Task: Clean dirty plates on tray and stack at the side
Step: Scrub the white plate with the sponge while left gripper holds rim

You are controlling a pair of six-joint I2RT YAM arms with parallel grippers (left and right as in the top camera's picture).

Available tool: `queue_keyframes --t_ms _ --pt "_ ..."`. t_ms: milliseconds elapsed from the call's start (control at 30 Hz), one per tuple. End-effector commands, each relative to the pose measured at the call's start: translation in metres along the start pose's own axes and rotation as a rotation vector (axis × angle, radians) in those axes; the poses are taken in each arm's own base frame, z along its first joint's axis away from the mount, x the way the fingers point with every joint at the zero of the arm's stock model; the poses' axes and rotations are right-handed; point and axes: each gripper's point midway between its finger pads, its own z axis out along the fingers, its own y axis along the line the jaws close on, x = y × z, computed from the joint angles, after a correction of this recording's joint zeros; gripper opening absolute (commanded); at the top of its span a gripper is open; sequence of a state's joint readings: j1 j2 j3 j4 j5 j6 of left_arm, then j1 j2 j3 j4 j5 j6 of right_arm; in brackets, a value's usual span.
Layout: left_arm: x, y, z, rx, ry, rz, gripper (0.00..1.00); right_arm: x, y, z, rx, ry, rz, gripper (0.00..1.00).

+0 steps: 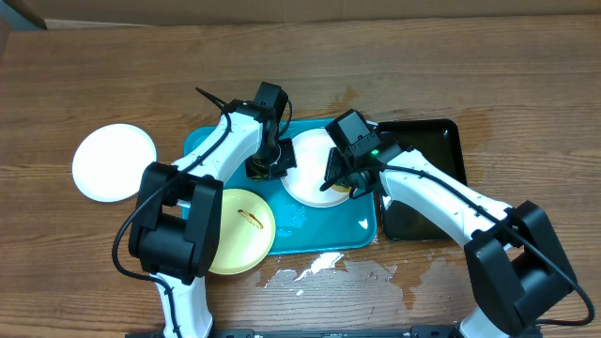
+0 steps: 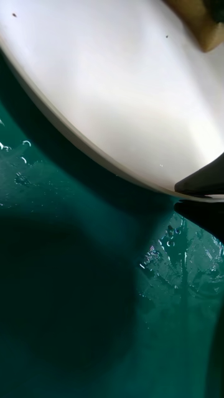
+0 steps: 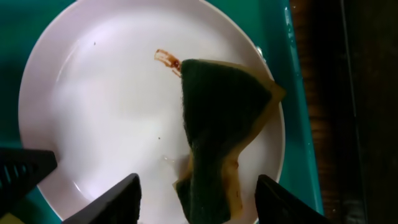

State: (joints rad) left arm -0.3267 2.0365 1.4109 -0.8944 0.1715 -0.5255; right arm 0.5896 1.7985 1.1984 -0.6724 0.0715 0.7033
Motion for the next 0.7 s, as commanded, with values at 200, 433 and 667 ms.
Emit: queue_keyframes --t_ms 200,433,667 --pt "-0.001 0.009 0.008 -0.035 0.008 -0.030 0.07 0.000 -0.008 0.005 0.059 -0.028 -0.001 0.55" --pt "-0.002 0.008 0.008 -0.032 0.005 -0.022 0.07 0.011 -0.008 0.024 0.112 -0.023 0.004 0.45" --pt "-0.003 0.010 0.008 -0.043 -0.002 -0.007 0.04 0.010 -0.015 0.029 0.152 -0.038 0.035 0.04"
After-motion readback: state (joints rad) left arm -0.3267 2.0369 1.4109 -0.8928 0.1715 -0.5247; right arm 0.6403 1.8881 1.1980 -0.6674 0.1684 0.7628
